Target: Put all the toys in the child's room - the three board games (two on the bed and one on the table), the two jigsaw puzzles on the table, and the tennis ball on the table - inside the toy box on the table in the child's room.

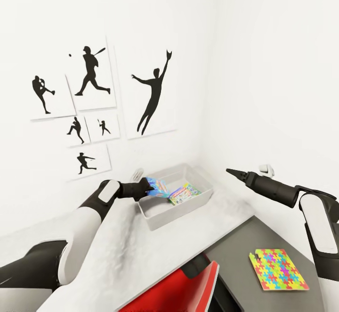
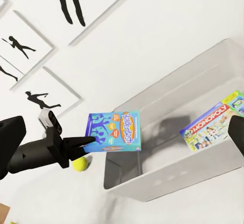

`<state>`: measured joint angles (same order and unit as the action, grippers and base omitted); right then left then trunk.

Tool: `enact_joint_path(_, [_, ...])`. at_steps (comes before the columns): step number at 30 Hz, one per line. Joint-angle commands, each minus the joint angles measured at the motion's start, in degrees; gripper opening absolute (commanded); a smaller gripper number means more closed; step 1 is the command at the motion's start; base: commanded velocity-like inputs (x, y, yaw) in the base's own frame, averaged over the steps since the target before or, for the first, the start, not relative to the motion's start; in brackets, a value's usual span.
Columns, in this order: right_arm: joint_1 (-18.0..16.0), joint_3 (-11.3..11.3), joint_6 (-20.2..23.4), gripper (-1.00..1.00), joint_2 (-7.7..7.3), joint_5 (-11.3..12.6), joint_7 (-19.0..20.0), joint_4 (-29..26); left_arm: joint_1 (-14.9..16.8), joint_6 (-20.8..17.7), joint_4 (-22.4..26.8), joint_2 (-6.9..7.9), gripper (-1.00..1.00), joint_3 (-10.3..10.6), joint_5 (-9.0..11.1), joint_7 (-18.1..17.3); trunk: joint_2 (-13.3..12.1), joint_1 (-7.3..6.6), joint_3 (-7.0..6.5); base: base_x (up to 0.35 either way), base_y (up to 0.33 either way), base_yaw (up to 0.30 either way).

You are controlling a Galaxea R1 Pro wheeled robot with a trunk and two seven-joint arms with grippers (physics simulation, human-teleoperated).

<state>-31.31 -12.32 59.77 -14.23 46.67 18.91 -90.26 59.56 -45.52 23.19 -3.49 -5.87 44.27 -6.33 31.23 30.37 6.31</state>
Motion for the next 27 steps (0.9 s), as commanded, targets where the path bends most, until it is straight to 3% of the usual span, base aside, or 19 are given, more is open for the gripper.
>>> enact_joint_path(1, [-0.1, -0.1, 0.2, 1.00, 0.00, -0.5, 0.6, 0.0, 0.2, -0.6, 0.0, -0.02, -1.00, -0.5, -0.4, -0.2, 0.1, 0.02, 0.21, 0.000, 0.000, 0.000])
enact_joint_path(11, [0.0, -0.1, 0.2, 1.00, 0.00, -0.5, 0.6, 0.0, 0.9, -2.3, 0.5, 0.47, -1.00, -0.4, -0.6, -0.1, 0.1, 0.02, 1.15, 0.000, 0.000, 0.000])
enact_joint_path(27, [0.0, -0.1, 0.2, 1.00, 0.00, -0.6, 0.7, 0.0, 4.7, -2.8, 0.7, 0.97, -1.00, -0.4, -1.0, 0.5, 0.1, 0.02, 2.66, 0.000, 0.000, 0.000])
